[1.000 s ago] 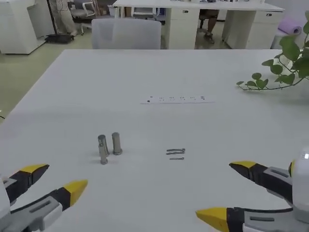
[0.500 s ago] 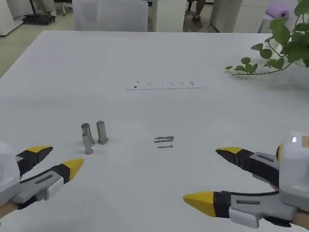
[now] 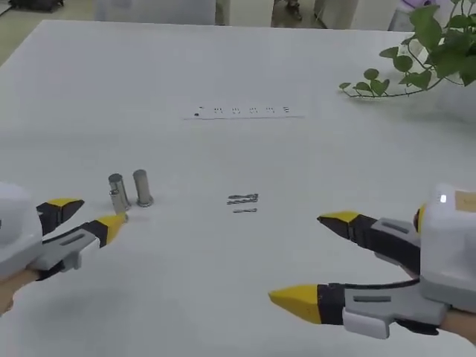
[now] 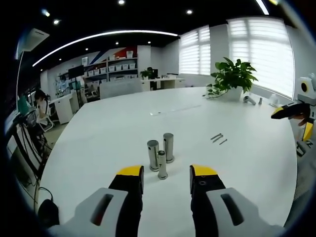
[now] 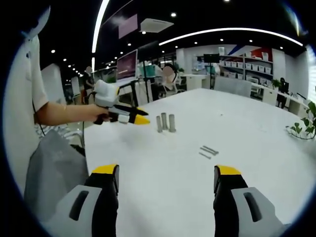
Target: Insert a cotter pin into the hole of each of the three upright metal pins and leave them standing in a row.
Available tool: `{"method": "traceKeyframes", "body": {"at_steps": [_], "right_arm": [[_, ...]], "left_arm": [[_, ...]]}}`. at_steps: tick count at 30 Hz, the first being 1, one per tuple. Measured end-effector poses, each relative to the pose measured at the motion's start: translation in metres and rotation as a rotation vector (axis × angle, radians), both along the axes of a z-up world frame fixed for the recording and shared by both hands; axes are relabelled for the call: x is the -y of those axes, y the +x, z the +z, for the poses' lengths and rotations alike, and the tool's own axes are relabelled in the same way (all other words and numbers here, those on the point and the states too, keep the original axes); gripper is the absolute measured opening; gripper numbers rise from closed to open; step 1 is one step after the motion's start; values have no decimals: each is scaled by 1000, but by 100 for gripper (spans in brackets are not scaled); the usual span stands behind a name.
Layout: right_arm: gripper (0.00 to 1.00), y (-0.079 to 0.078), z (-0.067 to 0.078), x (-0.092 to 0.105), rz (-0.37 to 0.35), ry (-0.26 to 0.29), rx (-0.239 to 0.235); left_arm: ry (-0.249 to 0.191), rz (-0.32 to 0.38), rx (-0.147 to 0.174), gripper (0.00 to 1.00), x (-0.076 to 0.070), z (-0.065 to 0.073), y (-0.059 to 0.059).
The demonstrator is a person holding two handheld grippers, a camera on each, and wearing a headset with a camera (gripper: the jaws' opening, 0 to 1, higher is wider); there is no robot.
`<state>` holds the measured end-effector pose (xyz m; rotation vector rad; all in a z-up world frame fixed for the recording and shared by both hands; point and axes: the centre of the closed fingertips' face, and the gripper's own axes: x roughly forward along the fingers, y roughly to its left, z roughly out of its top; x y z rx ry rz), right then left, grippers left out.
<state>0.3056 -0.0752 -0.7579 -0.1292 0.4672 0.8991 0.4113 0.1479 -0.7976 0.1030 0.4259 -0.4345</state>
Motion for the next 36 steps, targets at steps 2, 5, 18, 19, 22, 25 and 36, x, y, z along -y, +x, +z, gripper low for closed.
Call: {"method": "traceKeyframes", "body": {"at_steps": [2, 5, 18, 19, 22, 25, 36], "right_arm": [[80, 0, 0, -1, -1, 4, -2], [80, 0, -3, -2, 1, 9, -9], [80, 2, -13, -3, 4, 0, -36], [80, 3, -13, -3, 4, -1, -37], [80, 5, -13, -3, 2, -2, -34], [80, 6, -14, -3, -5, 2, -34], [80, 4, -21, -1, -9, -5, -52]], "left_arm": [[9, -6, -5, 35, 0, -3, 4], [14, -27, -13, 33, 2, -9, 8], [51, -32, -29, 24, 7, -31, 26], [52, -34, -27, 23, 7, -32, 27], [43, -36, -24, 20, 9, -34, 31], [54, -35, -31, 18, 10, -41, 34], [67, -38, -28, 8, 12, -46, 38]]}}
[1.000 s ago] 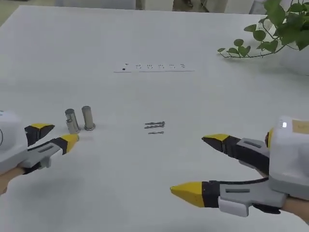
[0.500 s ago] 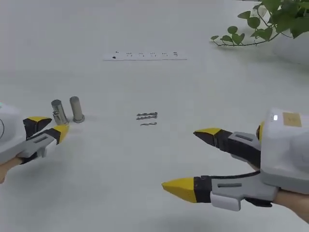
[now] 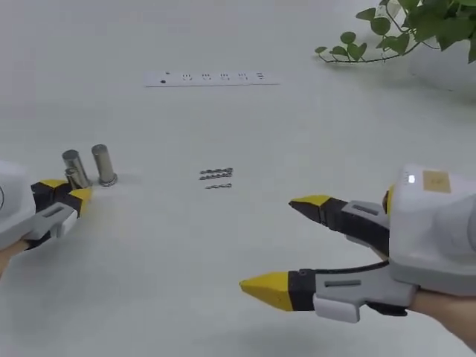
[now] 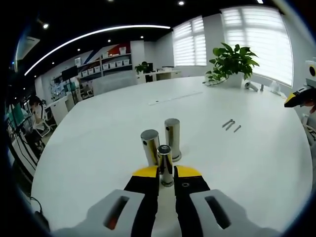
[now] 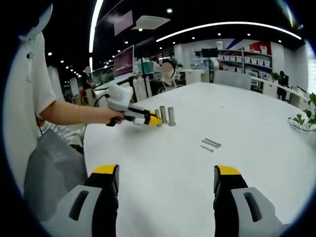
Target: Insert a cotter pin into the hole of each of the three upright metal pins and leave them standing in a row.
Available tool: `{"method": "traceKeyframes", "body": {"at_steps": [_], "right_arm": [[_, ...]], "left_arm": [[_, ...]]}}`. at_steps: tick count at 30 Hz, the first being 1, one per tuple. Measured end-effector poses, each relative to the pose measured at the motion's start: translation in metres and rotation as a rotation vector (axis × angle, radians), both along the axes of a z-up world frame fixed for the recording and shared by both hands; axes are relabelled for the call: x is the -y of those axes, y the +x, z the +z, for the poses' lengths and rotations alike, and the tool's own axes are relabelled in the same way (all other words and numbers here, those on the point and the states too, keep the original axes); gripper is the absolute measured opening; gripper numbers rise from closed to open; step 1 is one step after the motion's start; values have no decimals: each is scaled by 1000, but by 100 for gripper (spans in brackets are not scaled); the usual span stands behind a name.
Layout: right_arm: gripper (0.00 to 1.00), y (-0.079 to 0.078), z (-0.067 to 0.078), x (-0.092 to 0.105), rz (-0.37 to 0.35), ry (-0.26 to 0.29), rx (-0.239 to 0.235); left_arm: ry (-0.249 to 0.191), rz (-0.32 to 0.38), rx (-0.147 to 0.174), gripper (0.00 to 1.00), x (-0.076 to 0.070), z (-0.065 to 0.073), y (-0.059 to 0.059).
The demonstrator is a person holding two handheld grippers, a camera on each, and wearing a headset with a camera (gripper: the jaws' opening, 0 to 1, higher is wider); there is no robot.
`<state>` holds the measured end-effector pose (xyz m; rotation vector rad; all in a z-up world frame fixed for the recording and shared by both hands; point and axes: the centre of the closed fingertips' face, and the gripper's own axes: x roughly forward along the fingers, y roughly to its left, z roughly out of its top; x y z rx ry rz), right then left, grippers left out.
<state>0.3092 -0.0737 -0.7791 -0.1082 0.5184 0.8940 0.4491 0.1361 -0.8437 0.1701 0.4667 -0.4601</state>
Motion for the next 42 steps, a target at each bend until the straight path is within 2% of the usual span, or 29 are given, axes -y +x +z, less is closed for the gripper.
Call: {"method": "traceKeyframes", "body": {"at_steps": [16, 22, 36, 38, 42], "right_arm": [[80, 0, -2, -5, 13, 2, -7], [80, 0, -1, -7, 17, 4, -7], [80, -5, -2, -8, 23, 3, -9], [80, -6, -1, -9, 25, 2, -8], [80, -7, -1, -10, 29, 5, -6]], "left_arm": [[20, -27, 24, 7, 3, 1, 0], [10, -27, 24, 7, 5, 2, -1], [-14, -42, 4, 7, 16, 2, -16], [-32, -43, 1, 7, 20, 3, -19], [-41, -49, 0, 7, 24, 3, -22]]}}
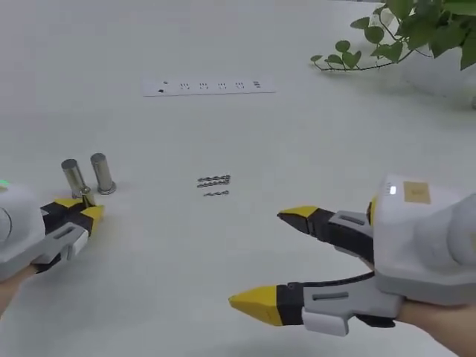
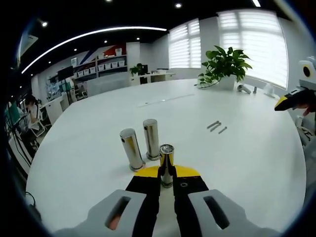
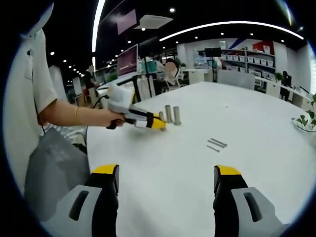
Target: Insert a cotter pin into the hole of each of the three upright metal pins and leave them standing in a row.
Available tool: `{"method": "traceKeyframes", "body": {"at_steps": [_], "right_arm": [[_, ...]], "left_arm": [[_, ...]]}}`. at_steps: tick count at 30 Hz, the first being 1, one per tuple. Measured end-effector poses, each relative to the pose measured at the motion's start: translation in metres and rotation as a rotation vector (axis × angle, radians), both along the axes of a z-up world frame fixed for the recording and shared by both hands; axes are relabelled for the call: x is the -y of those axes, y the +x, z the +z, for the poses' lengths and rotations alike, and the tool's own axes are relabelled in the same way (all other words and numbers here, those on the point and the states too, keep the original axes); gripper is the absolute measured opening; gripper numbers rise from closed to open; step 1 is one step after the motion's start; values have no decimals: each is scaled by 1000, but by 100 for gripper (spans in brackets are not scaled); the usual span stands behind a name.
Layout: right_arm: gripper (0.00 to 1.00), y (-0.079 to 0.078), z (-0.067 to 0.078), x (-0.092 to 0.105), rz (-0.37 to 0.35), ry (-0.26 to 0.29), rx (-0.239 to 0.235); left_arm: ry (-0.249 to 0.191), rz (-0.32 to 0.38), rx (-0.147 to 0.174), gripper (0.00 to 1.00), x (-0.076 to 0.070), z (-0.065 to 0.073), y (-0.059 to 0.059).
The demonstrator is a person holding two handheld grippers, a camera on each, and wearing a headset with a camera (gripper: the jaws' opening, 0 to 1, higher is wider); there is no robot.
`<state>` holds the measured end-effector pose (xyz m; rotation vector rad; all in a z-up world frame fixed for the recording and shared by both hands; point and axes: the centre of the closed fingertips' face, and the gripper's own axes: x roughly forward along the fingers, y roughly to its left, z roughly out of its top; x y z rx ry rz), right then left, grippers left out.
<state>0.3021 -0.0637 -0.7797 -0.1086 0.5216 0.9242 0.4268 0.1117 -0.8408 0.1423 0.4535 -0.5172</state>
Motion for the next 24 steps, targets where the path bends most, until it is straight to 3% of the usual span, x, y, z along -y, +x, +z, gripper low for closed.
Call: {"method": "traceKeyframes", "body": {"at_steps": [24], "right_arm": [[80, -8, 4, 4, -2, 7, 10]], "left_arm": [[-18, -68, -14, 7, 33, 3, -31]]}}
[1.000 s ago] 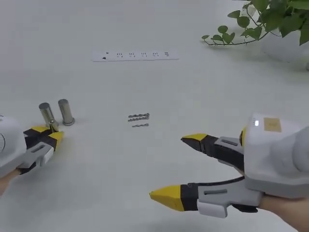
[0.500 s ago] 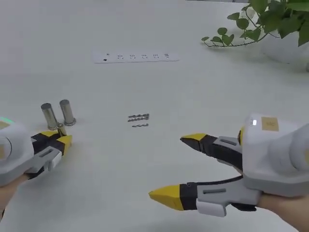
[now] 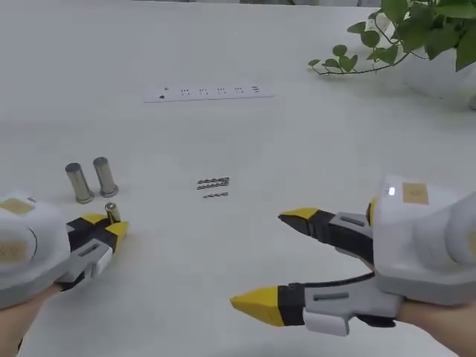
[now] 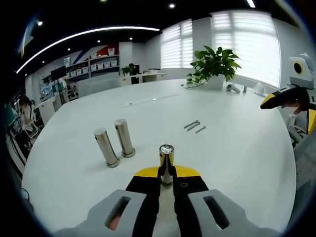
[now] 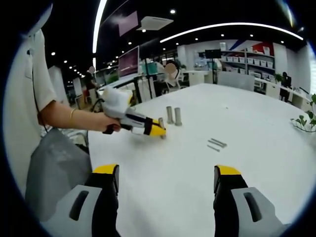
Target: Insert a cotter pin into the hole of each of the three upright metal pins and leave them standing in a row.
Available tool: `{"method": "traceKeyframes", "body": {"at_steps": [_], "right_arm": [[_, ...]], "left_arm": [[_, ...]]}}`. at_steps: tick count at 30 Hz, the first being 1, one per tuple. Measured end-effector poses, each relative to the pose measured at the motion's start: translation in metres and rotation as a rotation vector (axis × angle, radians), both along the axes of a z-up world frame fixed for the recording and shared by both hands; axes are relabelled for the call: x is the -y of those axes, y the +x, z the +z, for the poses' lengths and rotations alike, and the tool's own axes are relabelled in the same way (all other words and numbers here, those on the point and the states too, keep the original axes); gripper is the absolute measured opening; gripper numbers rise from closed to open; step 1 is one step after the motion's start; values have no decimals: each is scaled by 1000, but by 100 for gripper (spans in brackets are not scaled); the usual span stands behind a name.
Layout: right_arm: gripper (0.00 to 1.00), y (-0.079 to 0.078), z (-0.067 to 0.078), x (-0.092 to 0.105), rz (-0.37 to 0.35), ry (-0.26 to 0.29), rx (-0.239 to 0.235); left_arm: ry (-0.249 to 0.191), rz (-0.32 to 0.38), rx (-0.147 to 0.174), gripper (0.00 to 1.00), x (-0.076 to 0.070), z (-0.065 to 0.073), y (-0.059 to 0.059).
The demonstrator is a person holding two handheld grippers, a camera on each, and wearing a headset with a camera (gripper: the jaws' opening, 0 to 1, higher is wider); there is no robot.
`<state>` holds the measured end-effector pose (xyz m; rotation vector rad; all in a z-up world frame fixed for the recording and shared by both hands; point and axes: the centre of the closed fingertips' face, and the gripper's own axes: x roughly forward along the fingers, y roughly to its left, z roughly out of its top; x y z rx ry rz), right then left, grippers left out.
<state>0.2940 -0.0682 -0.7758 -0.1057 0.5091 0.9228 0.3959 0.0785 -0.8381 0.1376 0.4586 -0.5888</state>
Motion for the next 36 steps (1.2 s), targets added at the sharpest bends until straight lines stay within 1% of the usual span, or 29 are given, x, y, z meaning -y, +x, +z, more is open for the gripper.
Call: {"method": "traceKeyframes", "body": {"at_steps": [5, 12, 18, 25, 36], "right_arm": [[80, -2, 0, 2, -4, -1, -1], [80, -4, -2, 2, -4, -2, -6], [80, -4, -1, 2, -6, 0, -6], [80, -6, -1, 3, -8, 2, -9], [79, -7, -3, 3, -5, 4, -14]], "left_arm": [[-4, -24, -8, 7, 7, -1, -5], [-26, -36, -8, 7, 16, 1, -10], [-25, -66, -6, 7, 24, 1, -14], [-21, -94, -10, 7, 33, -2, -21], [-16, -124, -14, 7, 42, -5, -25]]}}
